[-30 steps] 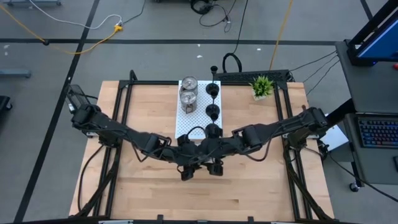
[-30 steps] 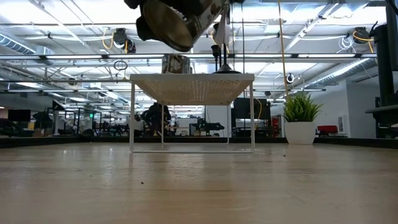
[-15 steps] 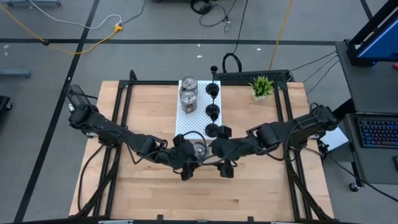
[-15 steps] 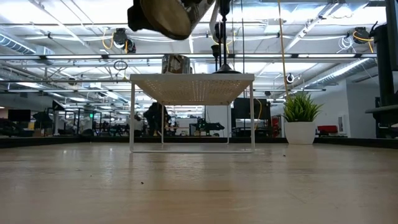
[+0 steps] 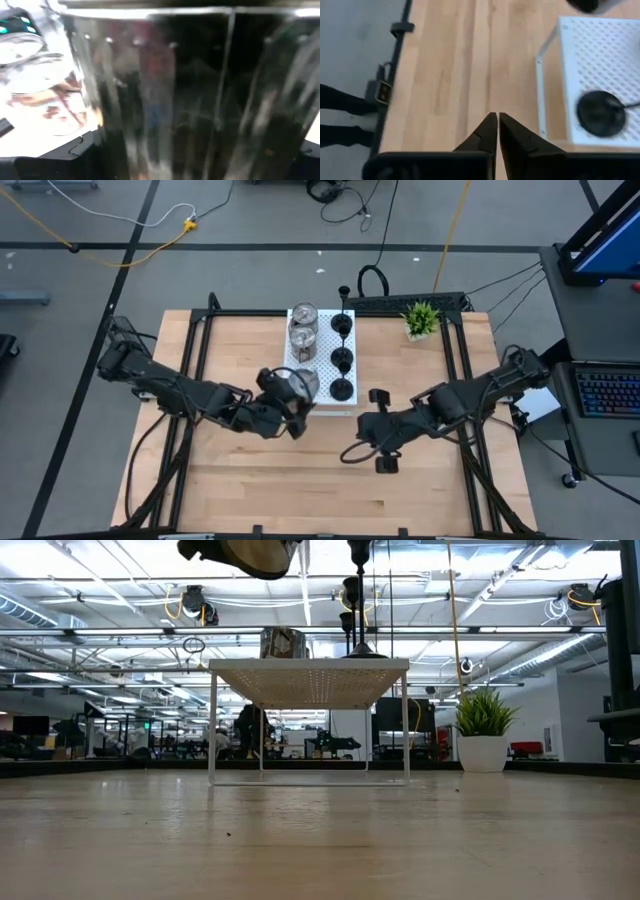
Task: Pick & Place candle stick holders
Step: Put the silver scented candle on the shelf aligned with the other silver scented candles
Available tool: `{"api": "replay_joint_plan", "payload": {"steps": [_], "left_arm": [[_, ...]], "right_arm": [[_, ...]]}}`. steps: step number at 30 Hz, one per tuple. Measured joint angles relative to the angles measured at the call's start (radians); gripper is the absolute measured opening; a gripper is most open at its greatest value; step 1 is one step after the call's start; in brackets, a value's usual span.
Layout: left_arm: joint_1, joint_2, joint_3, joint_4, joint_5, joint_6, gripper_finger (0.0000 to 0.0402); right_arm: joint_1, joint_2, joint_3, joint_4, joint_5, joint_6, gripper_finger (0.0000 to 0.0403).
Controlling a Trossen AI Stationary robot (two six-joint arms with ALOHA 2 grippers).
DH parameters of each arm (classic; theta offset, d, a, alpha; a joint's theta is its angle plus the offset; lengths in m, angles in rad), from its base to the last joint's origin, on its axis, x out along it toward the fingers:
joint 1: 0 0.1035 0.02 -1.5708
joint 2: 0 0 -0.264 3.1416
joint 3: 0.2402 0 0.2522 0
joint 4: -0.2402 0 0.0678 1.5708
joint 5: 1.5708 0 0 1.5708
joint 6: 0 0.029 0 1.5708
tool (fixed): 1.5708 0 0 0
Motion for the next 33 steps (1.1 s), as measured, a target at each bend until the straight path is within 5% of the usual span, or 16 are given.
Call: {"api": "replay_joint_plan", "payload": {"steps": [6, 12, 25, 33], "left_arm": [[0.003, 0.007, 0.000, -0.009, -0.091, -0.051, 0.0352], [-0.002, 0.010, -0.013, -0.029, -0.208, -0.166, 0.0352], [0.017, 0.012, -0.338, 0.502, -0.402, -0.228, 0.0352], [0.119, 0.098, -0.369, 0.762, -0.318, -0.087, 0.0352]], "right_arm": [[0.049, -0.055, -0.019, -0.099, 0.087, 0.016, 0.0005], [0.117, -0.161, -0.179, -0.051, 0.122, 0.106, 0.0001], [0.155, -0.434, -0.618, 0.323, 0.142, 0.255, 0.0000], [0.090, -0.470, -0.678, 0.341, 0.151, 0.300, 0.0000]]}}
